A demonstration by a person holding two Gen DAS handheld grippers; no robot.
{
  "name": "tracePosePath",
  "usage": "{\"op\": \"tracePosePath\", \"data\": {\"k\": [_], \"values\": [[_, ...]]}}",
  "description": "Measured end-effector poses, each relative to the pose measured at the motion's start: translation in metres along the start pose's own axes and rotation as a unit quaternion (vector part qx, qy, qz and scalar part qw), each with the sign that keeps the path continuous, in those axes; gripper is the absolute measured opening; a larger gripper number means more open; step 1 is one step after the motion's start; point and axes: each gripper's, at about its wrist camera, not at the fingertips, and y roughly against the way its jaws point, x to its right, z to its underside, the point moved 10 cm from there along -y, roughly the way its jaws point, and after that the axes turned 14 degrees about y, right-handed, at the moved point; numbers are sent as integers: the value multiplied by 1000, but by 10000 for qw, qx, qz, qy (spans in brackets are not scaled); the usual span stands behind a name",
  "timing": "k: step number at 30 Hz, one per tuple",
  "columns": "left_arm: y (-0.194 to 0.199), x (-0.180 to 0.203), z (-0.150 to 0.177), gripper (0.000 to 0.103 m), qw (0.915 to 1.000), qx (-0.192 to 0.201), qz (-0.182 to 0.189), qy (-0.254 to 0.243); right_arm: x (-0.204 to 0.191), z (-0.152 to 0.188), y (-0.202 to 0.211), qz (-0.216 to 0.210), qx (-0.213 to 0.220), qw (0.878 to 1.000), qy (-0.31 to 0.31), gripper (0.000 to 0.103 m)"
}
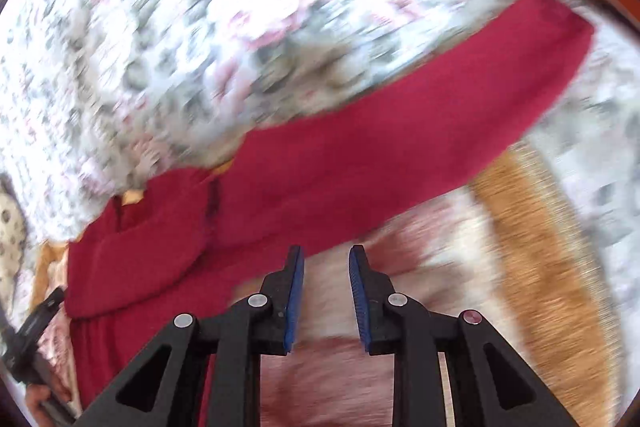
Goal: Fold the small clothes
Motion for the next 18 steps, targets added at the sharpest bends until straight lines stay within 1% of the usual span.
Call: {"op": "tracePosePath", "data": {"k": [4, 6, 7, 8, 9, 10, 15, 17, 18], "values": [[-7, -3, 4, 71, 9997, -194, 17, 150, 86, -23, 17, 844, 217, 9951, -476, 22], [-7, -3, 5, 71, 9996, -204, 10, 181, 117, -32, 19, 1108, 247, 9917, -601, 23], [-7, -3, 5, 71, 9997, -192, 5, 174, 127, -35, 17, 1162, 231, 9908, -659, 23], [-7, -3, 5, 71, 9997, -183, -5, 158, 138, -37, 15, 1132, 215, 9905, -753, 23], [-8, -3, 6, 71, 9997, -181, -20, 132, 141, -44, 13, 867, 380, 9918, -858, 23], [-8, -2, 6, 71, 9998, -184, -34, 110, 142, -46, 12, 760, 447, 9918, -928, 23], [-11, -1, 7, 71, 9998, -198, -101, 24, 138, -63, -3, 254, 707, 9909, -1115, 23], [-12, -1, 7, 71, 9997, -201, -117, 4, 134, -70, -9, 228, 808, 9907, -1072, 18], [-12, -1, 7, 71, 9997, -206, -120, -3, 136, -72, -9, 286, 817, 9907, -1050, 12]]}}
